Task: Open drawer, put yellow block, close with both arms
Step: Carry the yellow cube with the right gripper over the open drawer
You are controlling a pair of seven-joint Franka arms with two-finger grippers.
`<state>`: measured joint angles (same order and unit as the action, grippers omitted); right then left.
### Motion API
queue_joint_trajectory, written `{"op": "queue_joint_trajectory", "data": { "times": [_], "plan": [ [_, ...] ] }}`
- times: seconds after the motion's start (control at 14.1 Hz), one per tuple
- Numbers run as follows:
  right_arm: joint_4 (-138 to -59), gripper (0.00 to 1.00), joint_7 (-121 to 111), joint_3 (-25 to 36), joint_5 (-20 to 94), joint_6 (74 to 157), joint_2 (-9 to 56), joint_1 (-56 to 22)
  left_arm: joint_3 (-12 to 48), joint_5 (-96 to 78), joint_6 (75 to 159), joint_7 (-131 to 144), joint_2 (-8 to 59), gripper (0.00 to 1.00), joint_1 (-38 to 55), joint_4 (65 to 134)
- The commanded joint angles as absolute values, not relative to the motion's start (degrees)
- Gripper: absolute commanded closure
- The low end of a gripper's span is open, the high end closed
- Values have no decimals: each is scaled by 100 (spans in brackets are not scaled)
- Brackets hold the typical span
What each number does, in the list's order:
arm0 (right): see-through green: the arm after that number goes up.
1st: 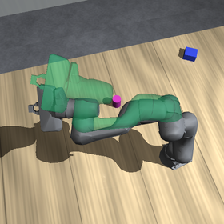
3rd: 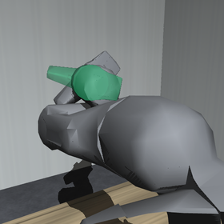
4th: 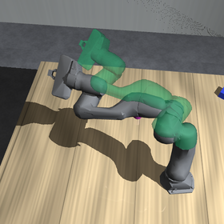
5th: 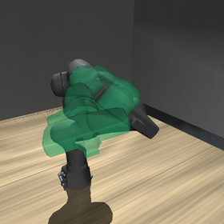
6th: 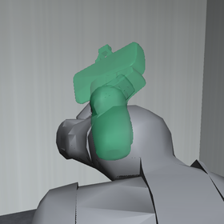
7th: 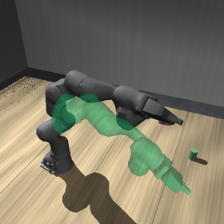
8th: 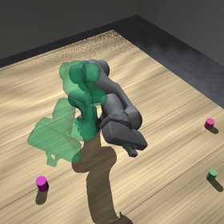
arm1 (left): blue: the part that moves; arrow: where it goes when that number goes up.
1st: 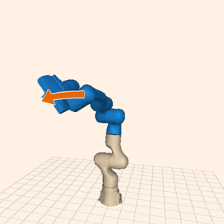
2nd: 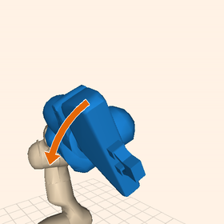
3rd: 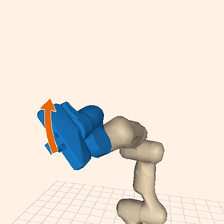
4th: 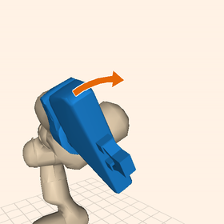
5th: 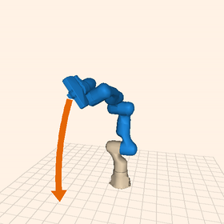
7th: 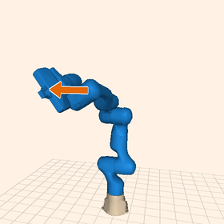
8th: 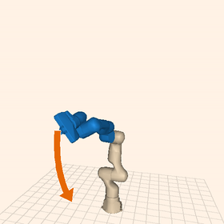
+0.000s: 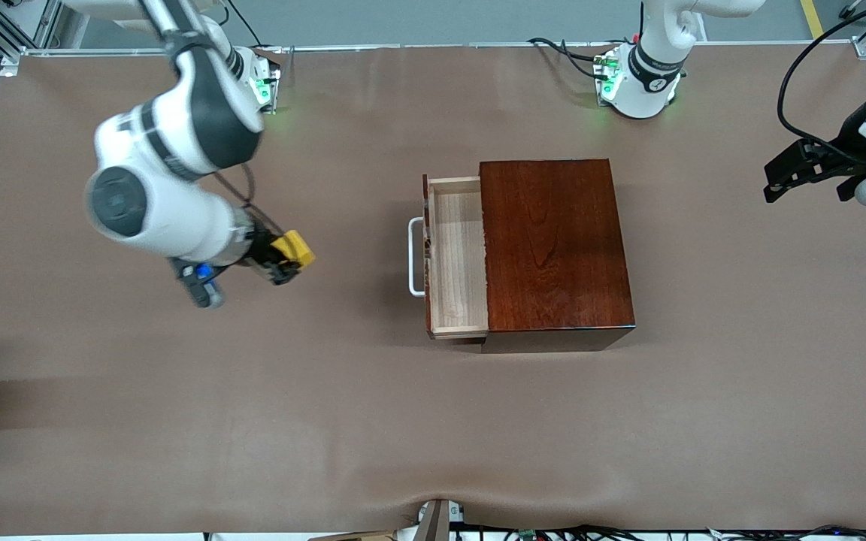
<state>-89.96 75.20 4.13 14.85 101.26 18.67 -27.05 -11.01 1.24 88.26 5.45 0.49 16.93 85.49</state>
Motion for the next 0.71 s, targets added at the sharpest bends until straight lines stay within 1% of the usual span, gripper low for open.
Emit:
{"op": "queue_joint_trajectory", "data": {
  "times": [0.0, 0.5, 0.64],
  "plan": [
    [-8886, 100, 8294, 475, 1582, 10387, 1969, -3154, -1090, 167, 8719, 378, 26, 0, 1652, 8481],
    [-8728, 100, 9701, 475, 2003, 10722, 2100, -3699, -1081, 167, 8719, 378, 35, 0, 1652, 8516],
    [-8666, 100, 10097, 475, 2039, 10933, 2179, -3866, -1081, 167, 8719, 378, 44, 0, 1652, 8525]
  ]
}}
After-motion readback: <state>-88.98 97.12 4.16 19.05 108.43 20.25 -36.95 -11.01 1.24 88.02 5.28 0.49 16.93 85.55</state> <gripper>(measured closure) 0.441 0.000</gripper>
